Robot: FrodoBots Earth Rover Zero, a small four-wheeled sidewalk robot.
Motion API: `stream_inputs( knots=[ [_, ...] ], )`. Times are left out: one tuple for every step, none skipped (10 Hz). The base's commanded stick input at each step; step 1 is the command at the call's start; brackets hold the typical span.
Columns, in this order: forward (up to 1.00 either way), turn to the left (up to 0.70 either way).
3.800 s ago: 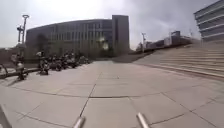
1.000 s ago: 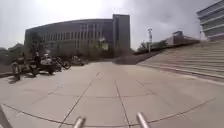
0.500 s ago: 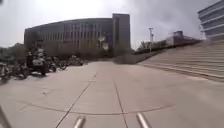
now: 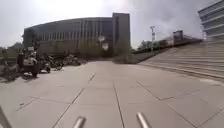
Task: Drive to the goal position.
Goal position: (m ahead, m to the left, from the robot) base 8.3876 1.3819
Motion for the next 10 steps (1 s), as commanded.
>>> stream_inputs(
  knots=[
    [1.0, 0.0],
    [1.0, 0.0],
    [1.0, 0.0],
    [1.0, 0.0],
    [1.0, 0.0],
    [1.0, 0.0],
    [1.0, 0.0],
    [1.0, 0.0],
    [1.0, 0.0],
    [1.0, 0.01]
  ],
)
